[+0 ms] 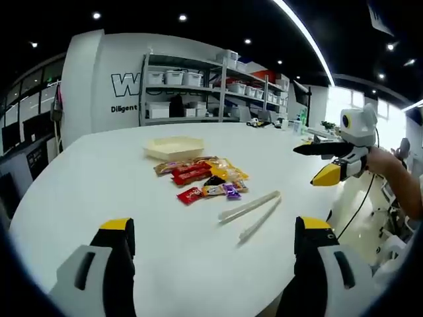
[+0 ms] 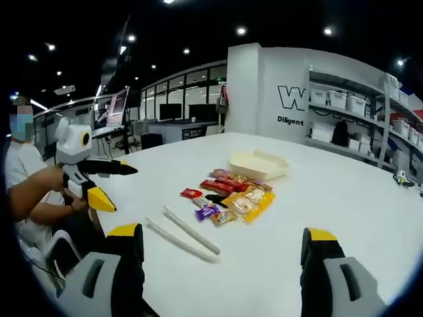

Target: Place the target food into the container with the food tongs after gripping and lifting it, then release it inside without dropping or visibly crushing the food.

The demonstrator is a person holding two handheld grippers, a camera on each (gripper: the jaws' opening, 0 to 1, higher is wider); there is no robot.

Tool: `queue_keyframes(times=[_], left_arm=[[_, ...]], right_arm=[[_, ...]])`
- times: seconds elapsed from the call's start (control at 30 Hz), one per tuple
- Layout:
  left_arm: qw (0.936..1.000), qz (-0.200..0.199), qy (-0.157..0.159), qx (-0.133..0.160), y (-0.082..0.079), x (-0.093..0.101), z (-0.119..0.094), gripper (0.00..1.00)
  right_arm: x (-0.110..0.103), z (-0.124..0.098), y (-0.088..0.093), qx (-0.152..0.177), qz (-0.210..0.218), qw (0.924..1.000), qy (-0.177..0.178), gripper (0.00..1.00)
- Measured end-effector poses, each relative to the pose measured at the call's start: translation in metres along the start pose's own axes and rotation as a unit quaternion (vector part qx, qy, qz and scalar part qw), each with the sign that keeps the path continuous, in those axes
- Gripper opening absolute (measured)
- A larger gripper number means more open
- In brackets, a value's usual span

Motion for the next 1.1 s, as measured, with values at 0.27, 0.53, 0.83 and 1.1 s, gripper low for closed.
queue_keyframes(times=[0.27, 0.53, 0.83, 1.1], left_arm=[[1.0, 0.002, 0.008, 0.003, -0.0023, 0.0057, -0.0011, 0.99], [0.9999, 0.009, 0.006, -0.002, 0.0016, 0.006, -0.0019, 0.99], [0.9999, 0.007, 0.01, -0.006, -0.0011, 0.0079, -0.001, 0.99], [0.9998, 0.016, 0.006, -0.007, -0.0014, 0.0079, 0.0, 0.99]], right_arm=[[0.0023, -0.0011, -0.0002, -0.001, -0.001, 1.0, 0.005, 1.0], [0.003, -0.0026, 0.0034, -0.004, 0.0, 1.0, 0.005, 1.0], [0.0024, -0.0029, 0.0028, -0.004, 0.0, 1.0, 0.003, 1.0], [0.0043, -0.0048, 0.0043, -0.005, -0.001, 1.0, 0.005, 1.0]])
Point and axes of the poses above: the point that each gripper's makers call its tool centre point, and the gripper's own axes: z roughly forward along the fingers, x roughly to its right, y roughly out of its underside, the point moved 1 cm from there along -z, roughly backward along the fingers, and after that the axes turned 9 degrees about -y, right-handed, at the moved point
